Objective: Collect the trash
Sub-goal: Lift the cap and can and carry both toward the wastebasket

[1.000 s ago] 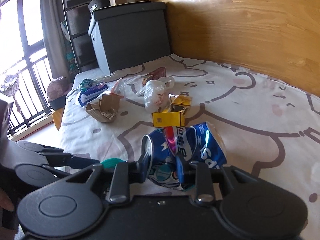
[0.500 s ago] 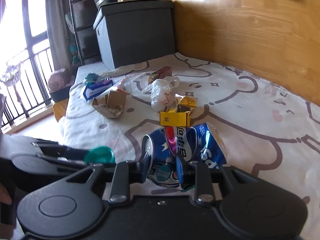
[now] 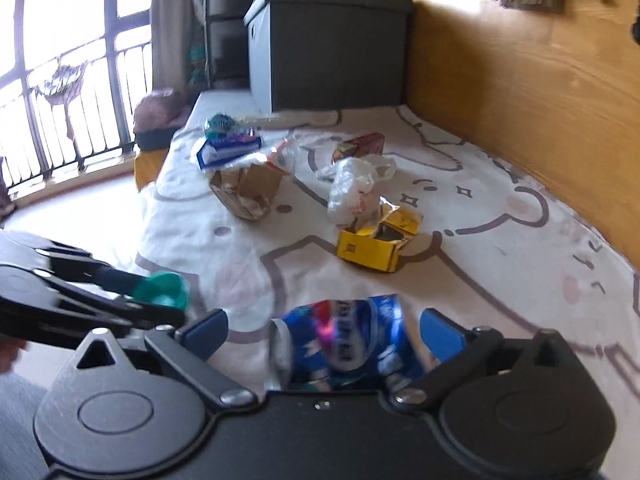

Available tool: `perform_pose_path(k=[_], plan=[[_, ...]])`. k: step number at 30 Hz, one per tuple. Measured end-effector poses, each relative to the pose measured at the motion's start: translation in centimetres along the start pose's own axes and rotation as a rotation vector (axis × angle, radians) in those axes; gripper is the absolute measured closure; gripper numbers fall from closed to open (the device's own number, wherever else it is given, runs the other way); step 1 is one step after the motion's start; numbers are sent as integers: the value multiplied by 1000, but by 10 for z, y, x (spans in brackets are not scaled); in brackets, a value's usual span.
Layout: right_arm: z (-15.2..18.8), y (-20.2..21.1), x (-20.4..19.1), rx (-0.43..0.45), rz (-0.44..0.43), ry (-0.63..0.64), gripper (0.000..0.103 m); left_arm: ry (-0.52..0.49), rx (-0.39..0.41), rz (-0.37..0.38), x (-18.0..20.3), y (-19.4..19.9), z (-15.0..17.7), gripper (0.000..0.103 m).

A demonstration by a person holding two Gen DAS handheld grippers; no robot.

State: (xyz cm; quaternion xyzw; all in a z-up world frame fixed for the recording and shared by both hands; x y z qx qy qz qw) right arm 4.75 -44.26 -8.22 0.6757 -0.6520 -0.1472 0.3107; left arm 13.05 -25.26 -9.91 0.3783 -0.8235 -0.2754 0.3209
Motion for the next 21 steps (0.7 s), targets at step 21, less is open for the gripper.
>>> perform_pose_path(k=[21], plan=[[-8,-2,4,-90,-22,-44,19,46,69,-25,-14,30,-9,53]])
Point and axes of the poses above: each gripper's, at about its wrist camera, not at the fingertips, and y roughly against the way its jaws point, x to its right, z to its underside, the point moved 1 cm from there along -y, roughly the way its jaws point, and after that the axes turned 14 degrees about y, right-handed, at the moved point
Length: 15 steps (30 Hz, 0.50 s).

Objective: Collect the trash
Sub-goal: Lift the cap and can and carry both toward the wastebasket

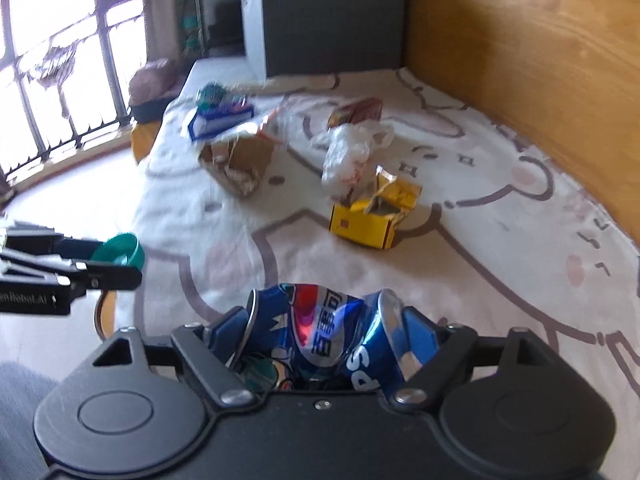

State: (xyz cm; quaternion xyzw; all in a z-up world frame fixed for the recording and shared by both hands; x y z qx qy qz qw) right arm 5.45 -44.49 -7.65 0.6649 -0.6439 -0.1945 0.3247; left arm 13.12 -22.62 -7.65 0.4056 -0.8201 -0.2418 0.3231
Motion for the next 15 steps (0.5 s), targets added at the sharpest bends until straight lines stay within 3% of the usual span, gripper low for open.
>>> perform_pose_path(k=[15], plan=[[-32,38,-44,138,43,-43,20,57,112,-35,-24,51,-11,53]])
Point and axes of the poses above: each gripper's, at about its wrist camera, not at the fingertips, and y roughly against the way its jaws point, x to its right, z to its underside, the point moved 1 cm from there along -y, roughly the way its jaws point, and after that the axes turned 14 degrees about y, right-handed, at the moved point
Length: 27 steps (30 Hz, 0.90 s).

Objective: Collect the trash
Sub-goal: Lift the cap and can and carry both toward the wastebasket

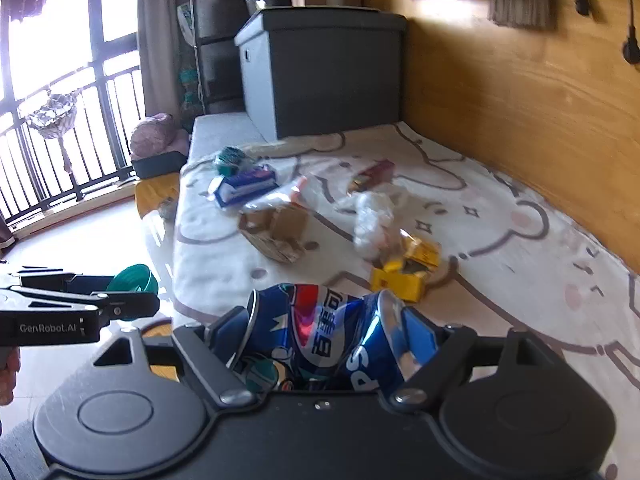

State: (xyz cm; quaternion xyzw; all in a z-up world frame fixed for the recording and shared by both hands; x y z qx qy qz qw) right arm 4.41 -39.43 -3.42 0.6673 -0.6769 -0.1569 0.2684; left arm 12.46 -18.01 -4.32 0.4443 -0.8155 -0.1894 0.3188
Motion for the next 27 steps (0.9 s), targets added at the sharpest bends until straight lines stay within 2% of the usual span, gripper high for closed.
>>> perform_pose_path(k=[14,27], plan=[[-38,-37,-84,50,-94,66,20,122,73,-149,-96,41,-14,53],[-60,-89,-178,22,-224,128,20,254,71,-276,-193,59,1,53]])
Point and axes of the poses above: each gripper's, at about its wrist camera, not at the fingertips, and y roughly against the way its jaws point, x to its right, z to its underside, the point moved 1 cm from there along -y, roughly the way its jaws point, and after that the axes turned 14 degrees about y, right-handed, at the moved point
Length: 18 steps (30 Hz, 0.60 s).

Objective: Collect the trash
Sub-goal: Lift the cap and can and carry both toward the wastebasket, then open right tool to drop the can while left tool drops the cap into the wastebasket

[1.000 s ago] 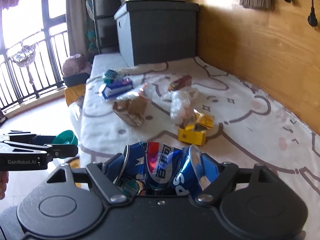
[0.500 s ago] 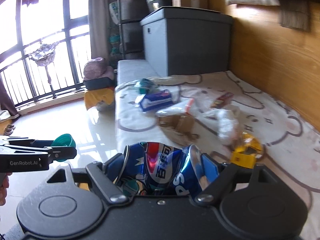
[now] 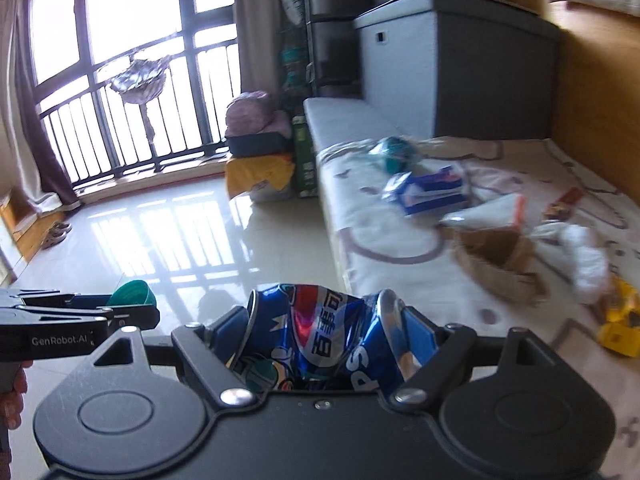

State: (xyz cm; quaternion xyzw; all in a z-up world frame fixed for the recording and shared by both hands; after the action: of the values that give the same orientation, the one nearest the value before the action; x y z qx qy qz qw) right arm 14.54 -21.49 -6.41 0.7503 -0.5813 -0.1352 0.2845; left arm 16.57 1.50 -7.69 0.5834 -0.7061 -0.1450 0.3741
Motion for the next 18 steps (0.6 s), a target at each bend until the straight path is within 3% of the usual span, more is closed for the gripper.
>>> perform_pose_path(k=[8,18], plan=[[2,-53,-38,-82,-79,46,20,81,-51,-59,-47,-24,8,53],[33,-133,-76,-200,-184,68,20,169,-149,-128,-92,-74,22,53]])
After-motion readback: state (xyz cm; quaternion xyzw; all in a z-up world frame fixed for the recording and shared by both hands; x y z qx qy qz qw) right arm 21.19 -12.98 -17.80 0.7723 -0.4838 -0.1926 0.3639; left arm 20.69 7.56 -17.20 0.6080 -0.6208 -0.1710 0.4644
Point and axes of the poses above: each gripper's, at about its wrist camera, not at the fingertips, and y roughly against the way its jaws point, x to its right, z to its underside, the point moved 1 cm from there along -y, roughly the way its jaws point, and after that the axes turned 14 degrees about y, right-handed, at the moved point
